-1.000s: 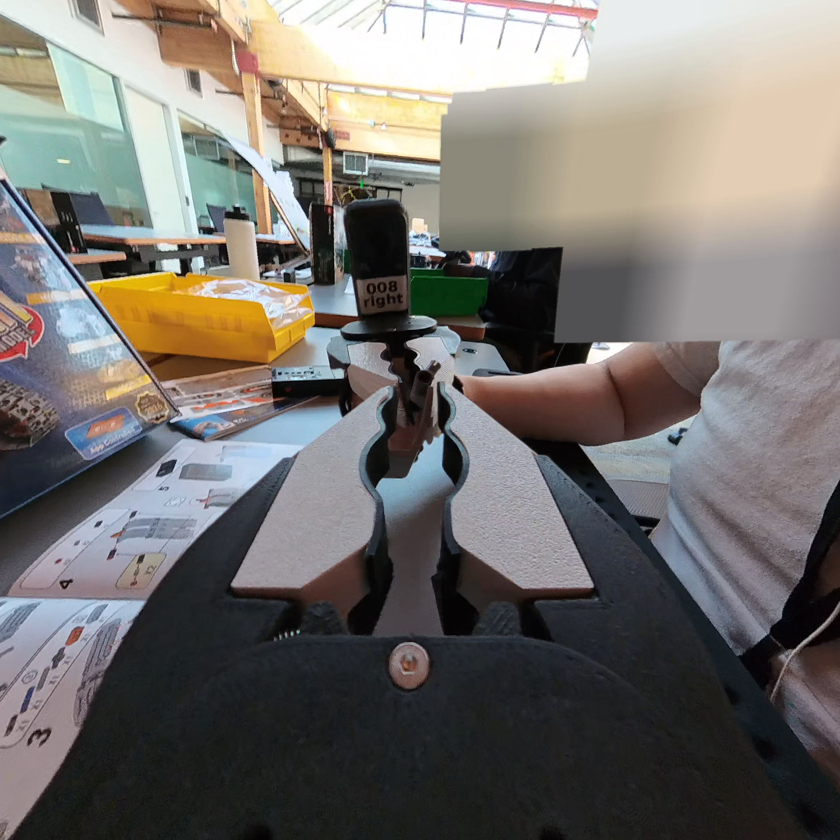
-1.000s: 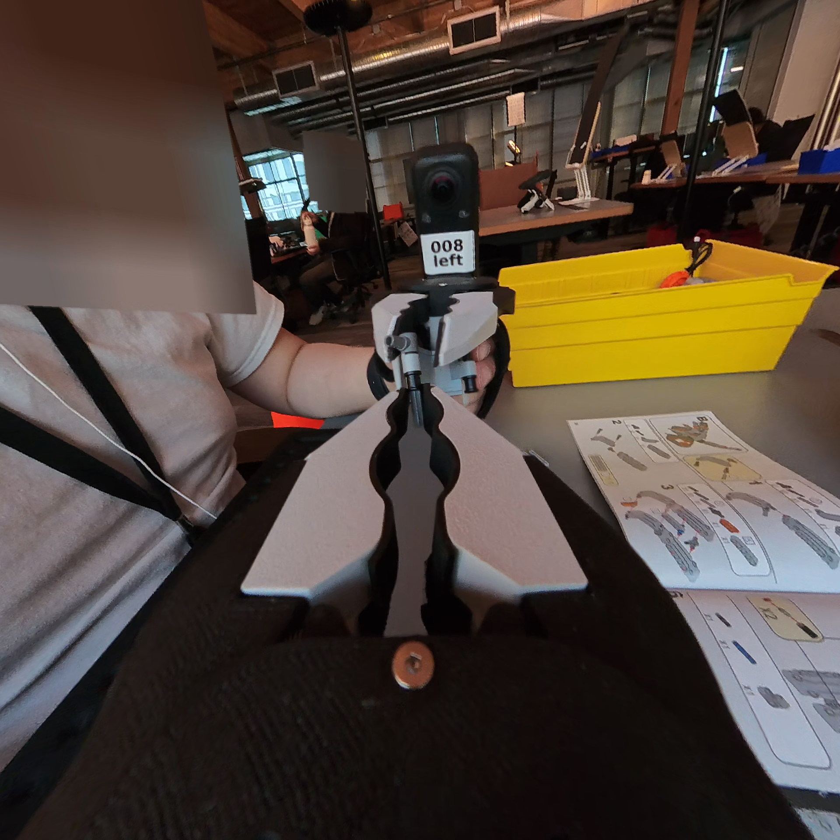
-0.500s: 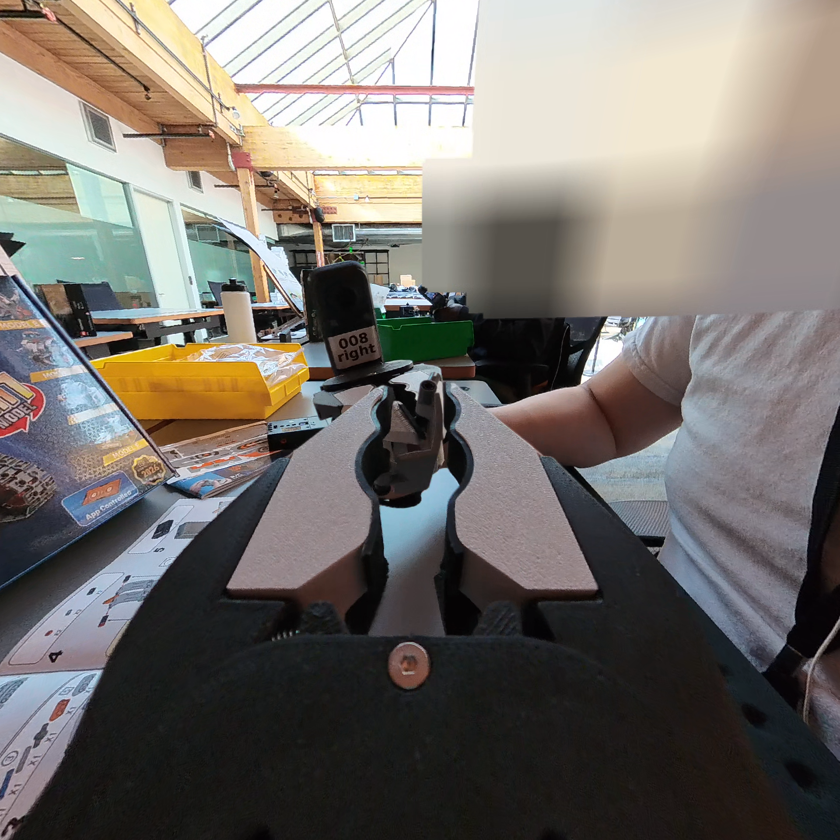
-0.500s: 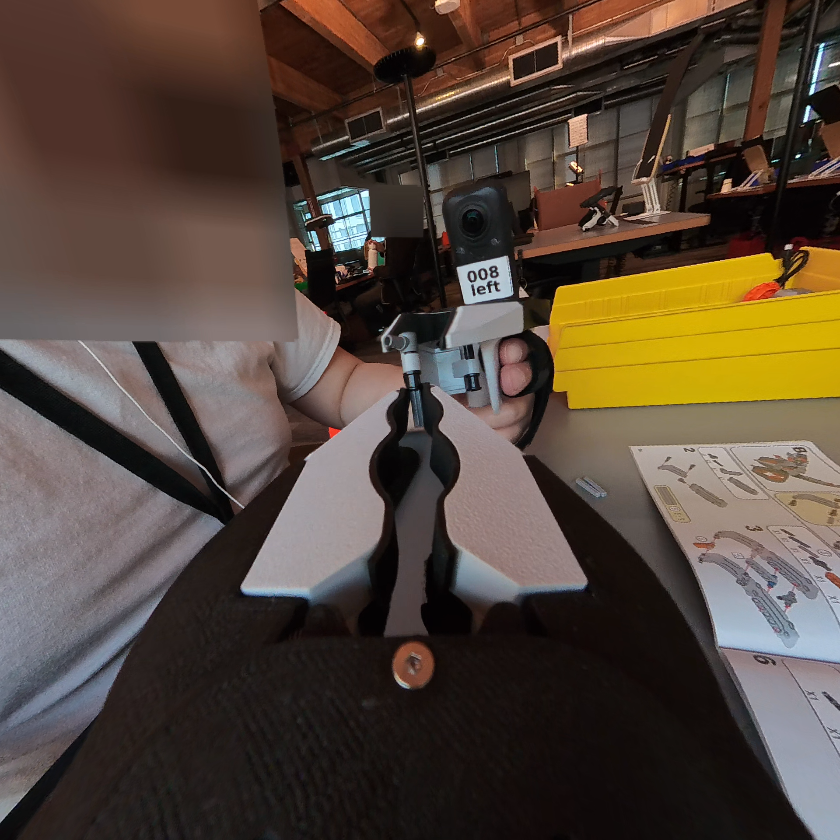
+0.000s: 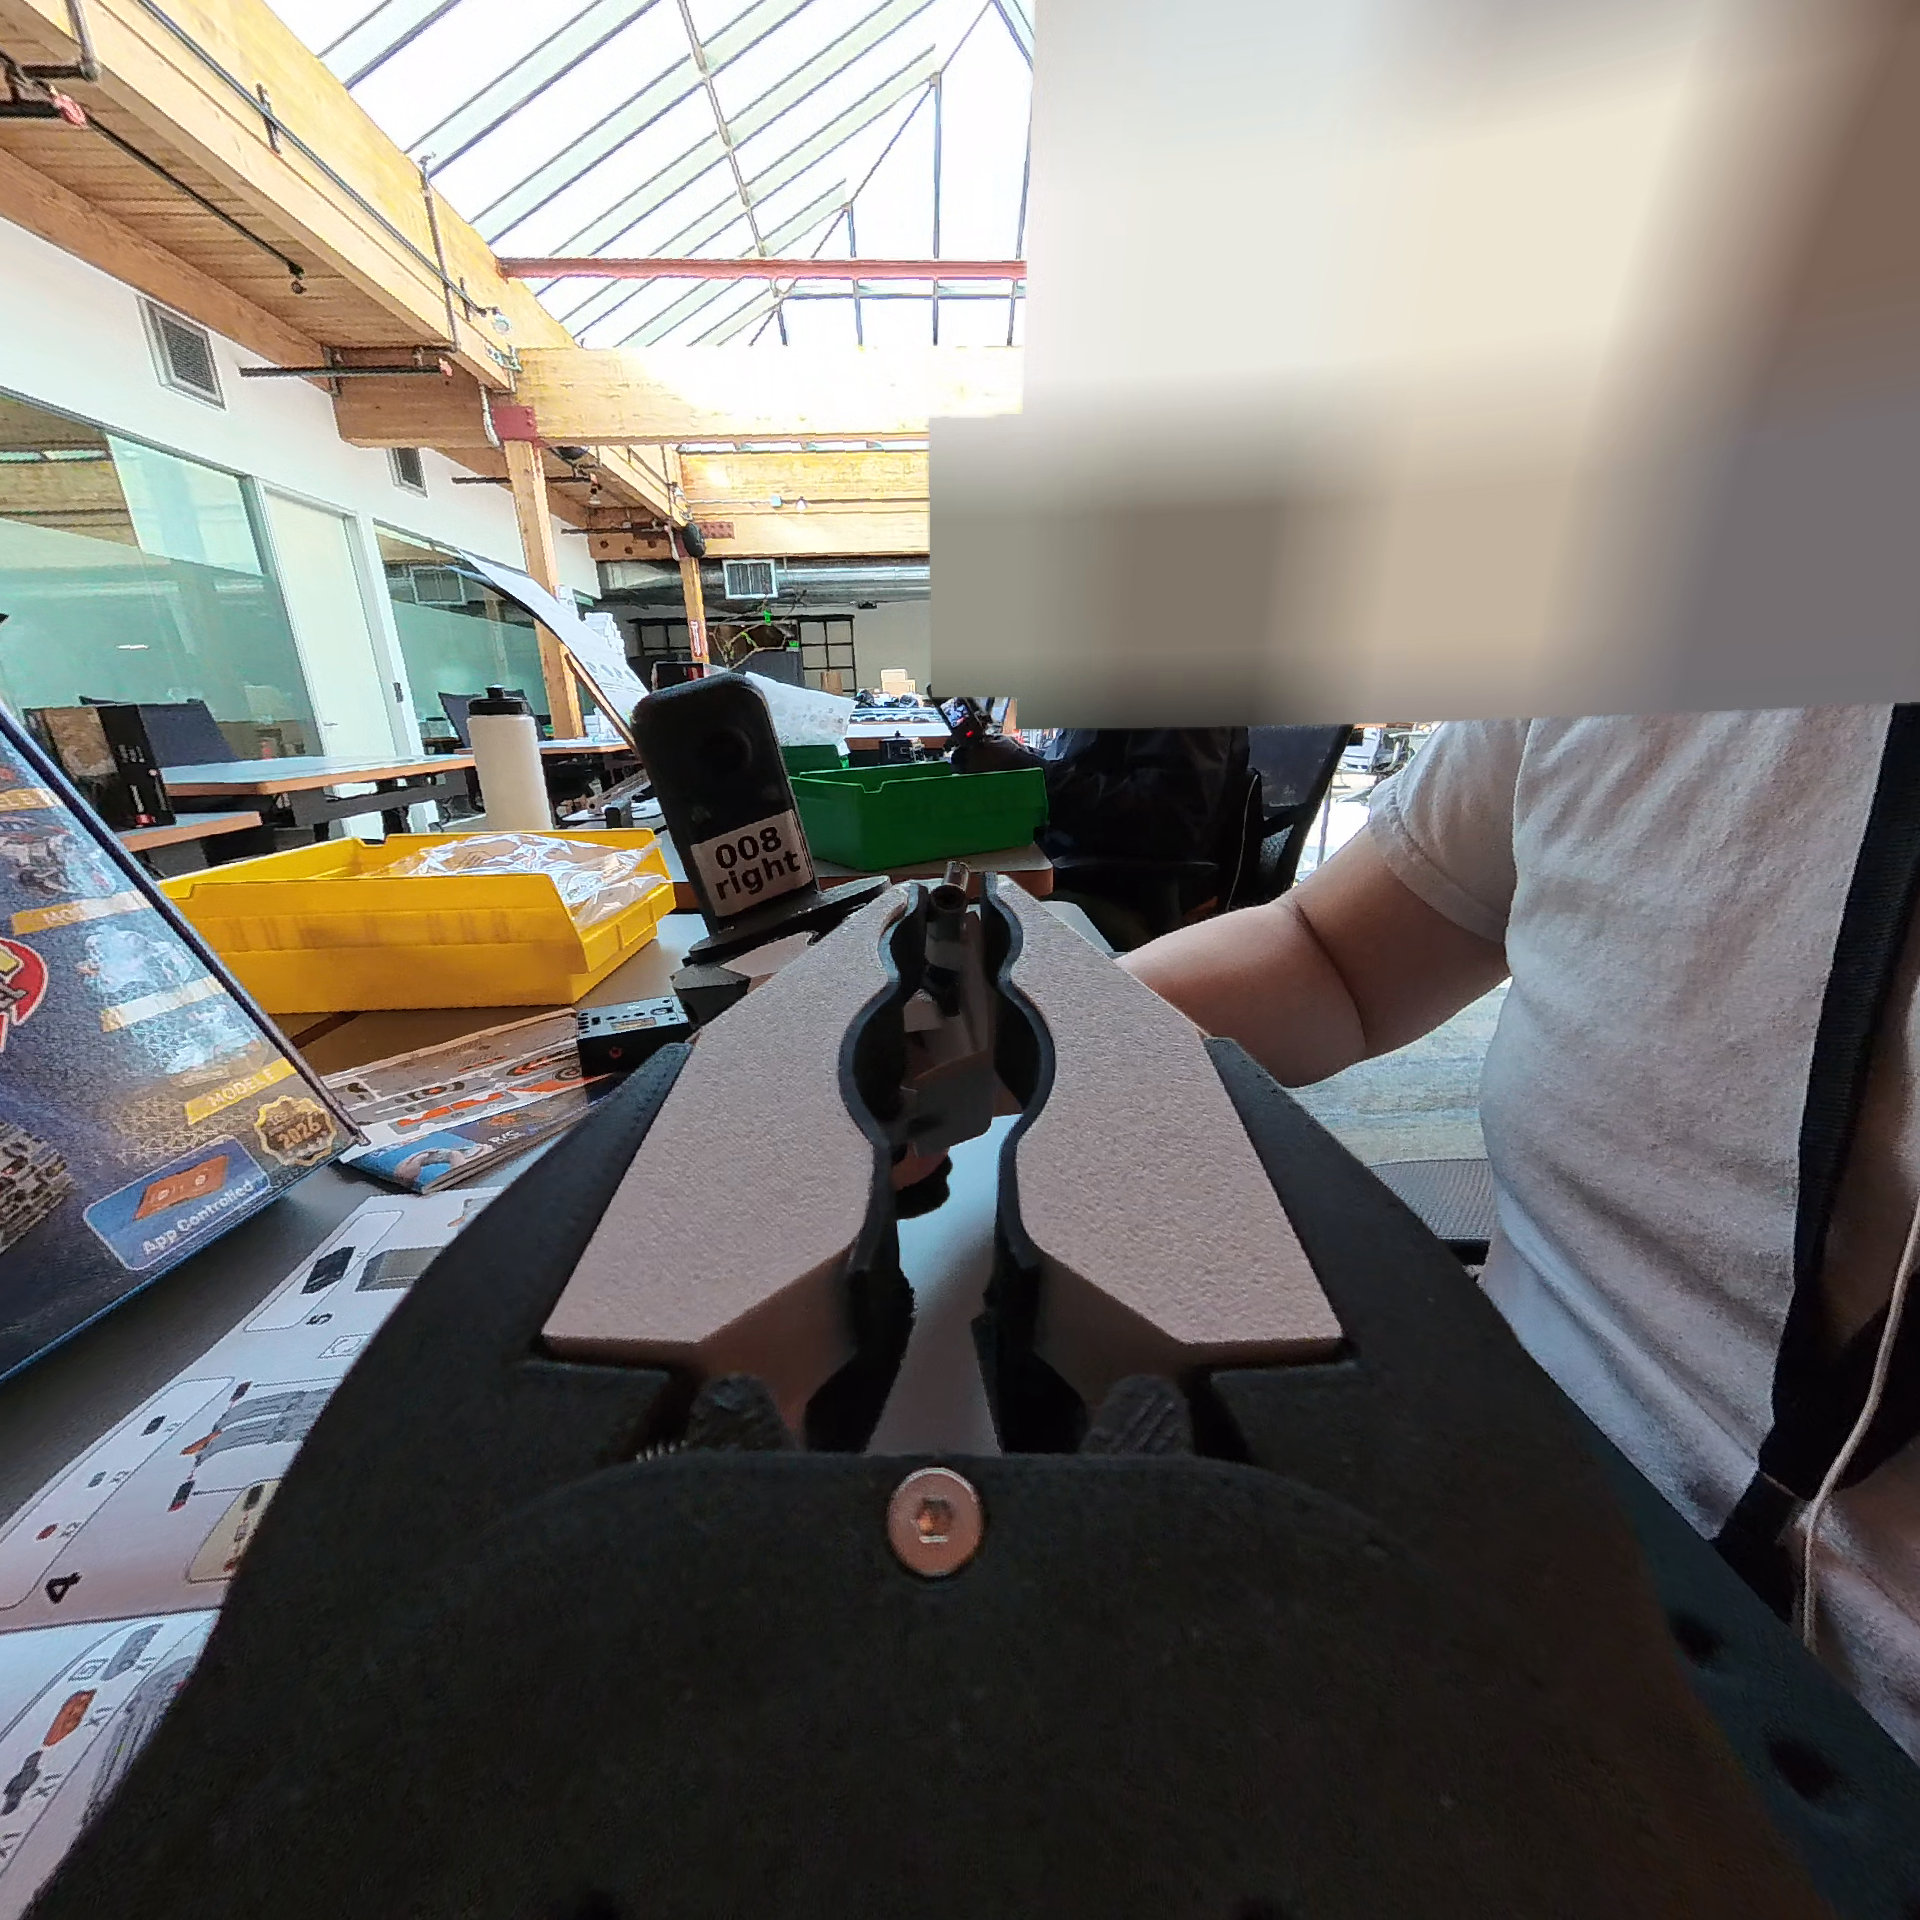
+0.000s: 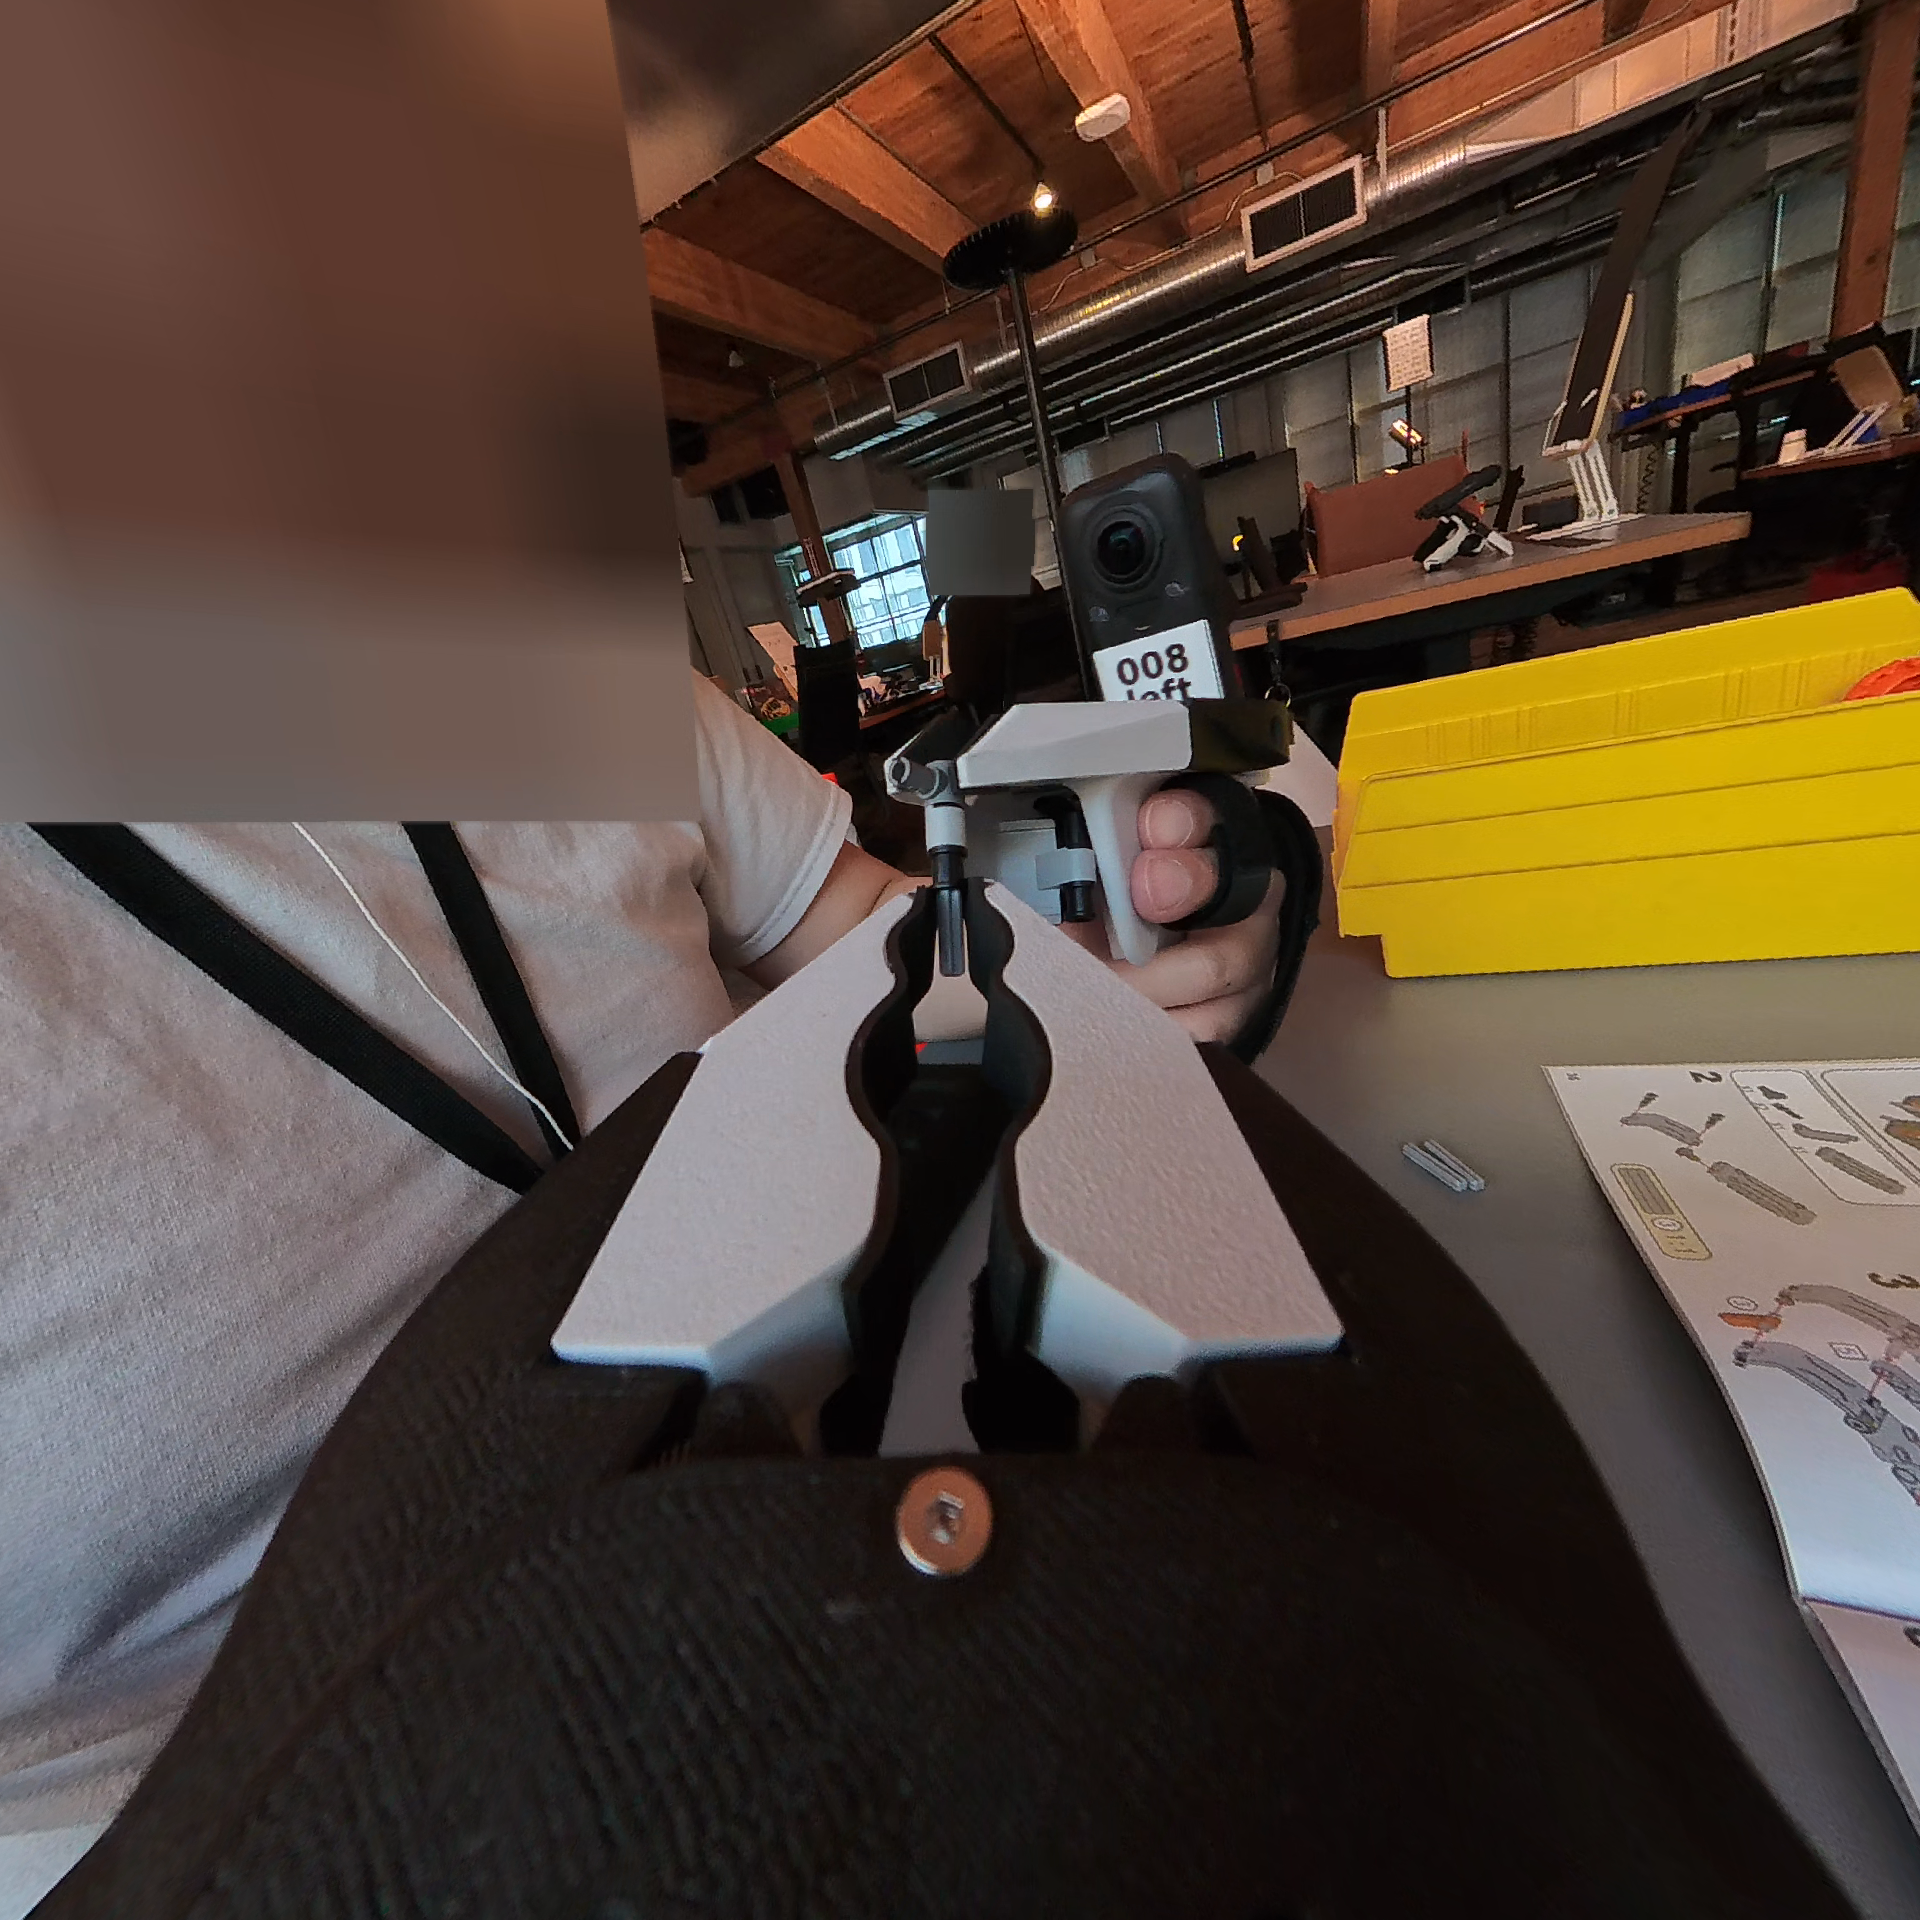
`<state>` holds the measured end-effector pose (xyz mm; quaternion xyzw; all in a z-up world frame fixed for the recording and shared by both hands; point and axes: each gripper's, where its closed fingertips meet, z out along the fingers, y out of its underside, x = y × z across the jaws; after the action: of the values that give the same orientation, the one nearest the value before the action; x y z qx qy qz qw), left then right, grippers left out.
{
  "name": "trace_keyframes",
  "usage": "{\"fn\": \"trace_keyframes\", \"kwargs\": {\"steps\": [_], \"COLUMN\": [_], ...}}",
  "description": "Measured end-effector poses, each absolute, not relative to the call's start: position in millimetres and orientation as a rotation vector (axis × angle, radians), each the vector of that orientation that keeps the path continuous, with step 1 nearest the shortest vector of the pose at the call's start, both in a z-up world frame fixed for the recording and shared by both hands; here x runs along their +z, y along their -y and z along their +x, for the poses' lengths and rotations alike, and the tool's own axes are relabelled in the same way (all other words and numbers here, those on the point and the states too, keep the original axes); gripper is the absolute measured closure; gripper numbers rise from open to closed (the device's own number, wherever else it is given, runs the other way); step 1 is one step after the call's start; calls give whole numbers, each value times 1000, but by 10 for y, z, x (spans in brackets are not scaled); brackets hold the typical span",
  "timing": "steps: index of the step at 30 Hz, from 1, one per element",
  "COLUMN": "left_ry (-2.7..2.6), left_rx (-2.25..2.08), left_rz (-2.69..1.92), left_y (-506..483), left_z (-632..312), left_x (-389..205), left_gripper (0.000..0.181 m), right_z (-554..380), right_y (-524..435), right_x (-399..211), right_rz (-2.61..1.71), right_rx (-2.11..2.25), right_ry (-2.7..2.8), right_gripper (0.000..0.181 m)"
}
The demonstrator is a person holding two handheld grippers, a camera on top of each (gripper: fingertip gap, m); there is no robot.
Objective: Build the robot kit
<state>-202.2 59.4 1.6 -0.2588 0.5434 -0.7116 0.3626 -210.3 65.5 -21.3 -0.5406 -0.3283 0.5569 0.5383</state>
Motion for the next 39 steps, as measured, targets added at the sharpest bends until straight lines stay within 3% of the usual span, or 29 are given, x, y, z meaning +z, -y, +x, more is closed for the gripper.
{"fn": "trace_keyframes", "kwargs": {"steps": [19,23,39], "left_ry": [-1475,-1505,-1561], "left_rx": [-1643,-1588,-1529], "left_rz": [-688,-703,-825], "left_y": [-655,-685,-747], "left_z": [-1982,-1961,-1831], "left_x": [-59,-114,-309], "left_gripper": [175,176,176], "right_z": [-2083,-2051,-1946], "right_y": [-754,-807,-810], "right_x": [-295,-338,-230], "right_rz": [-1307,-1350,-1347], "right_rx": [1215,966,588], "right_ry": [779,845,887], "right_gripper": [176,164,176]}}
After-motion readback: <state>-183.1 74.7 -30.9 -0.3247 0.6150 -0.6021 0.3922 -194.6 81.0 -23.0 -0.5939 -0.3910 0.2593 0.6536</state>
